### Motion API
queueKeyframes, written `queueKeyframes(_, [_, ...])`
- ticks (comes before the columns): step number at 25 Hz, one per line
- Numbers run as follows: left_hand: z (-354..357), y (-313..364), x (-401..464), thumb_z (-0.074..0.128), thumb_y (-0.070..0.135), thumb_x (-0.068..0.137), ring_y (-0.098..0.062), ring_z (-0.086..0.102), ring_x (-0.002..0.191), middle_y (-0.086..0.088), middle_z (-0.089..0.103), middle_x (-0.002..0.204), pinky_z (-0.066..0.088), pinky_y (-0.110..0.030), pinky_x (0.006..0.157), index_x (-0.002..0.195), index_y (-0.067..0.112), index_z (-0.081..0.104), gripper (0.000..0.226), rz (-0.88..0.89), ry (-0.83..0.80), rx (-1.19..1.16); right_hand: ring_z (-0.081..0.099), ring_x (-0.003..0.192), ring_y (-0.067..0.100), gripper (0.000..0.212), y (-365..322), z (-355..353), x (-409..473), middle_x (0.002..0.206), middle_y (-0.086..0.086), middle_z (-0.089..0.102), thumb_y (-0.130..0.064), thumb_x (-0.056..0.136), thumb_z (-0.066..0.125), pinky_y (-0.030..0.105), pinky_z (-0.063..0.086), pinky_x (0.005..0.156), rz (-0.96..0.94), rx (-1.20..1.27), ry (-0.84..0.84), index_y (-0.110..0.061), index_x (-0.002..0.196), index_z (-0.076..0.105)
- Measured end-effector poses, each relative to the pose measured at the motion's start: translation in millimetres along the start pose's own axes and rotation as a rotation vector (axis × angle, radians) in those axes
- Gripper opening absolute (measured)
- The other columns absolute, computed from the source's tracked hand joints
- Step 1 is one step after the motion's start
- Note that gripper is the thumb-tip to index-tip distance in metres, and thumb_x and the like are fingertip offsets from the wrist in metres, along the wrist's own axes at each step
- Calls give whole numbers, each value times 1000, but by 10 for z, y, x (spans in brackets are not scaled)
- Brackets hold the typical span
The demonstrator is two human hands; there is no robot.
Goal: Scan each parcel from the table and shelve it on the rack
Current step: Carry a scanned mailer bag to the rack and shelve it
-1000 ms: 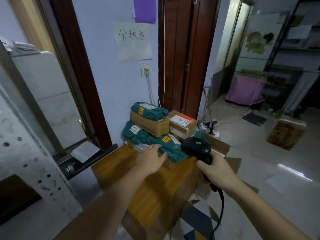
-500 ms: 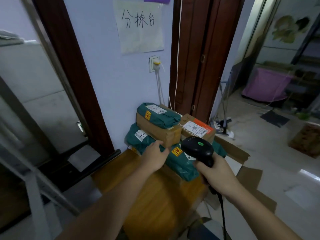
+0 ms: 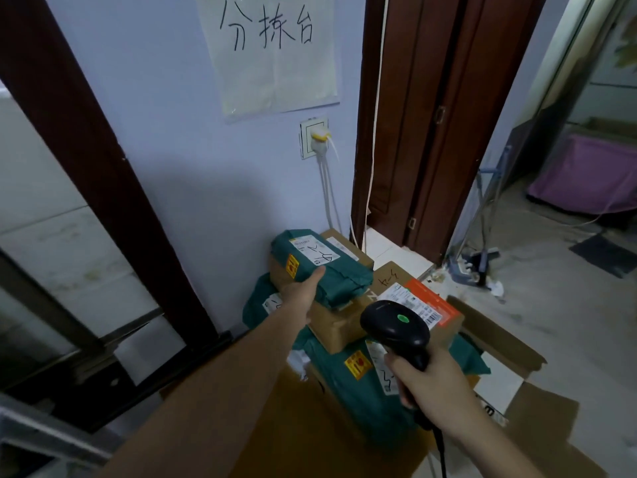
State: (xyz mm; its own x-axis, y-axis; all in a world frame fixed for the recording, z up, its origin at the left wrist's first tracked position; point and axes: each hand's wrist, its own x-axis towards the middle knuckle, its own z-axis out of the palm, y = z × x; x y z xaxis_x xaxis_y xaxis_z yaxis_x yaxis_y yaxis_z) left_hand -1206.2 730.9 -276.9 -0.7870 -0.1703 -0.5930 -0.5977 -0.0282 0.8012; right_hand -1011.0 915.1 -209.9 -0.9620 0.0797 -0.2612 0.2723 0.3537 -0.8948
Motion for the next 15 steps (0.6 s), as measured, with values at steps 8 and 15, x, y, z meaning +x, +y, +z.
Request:
queueKeyframes(8, [65,53,476,92,38,76,-25,61,116,-10,61,140,48,-37,93,145,9,45,88,-54,9,-73,54,41,13,13,163,-76,345,53,8,54,-14,94,65,20,47,44,123,103,-57,-3,89,59])
queueKeyframes(15, [-111,85,427,84,12,86,-12,67,74,-9,73,109,56,-28,56,130,4,64,49,-177,-87,-272,51,42,20,8,125,89,413,51,9,52,-8,93,65,26,46,46,44,116,-73,-11,97,59])
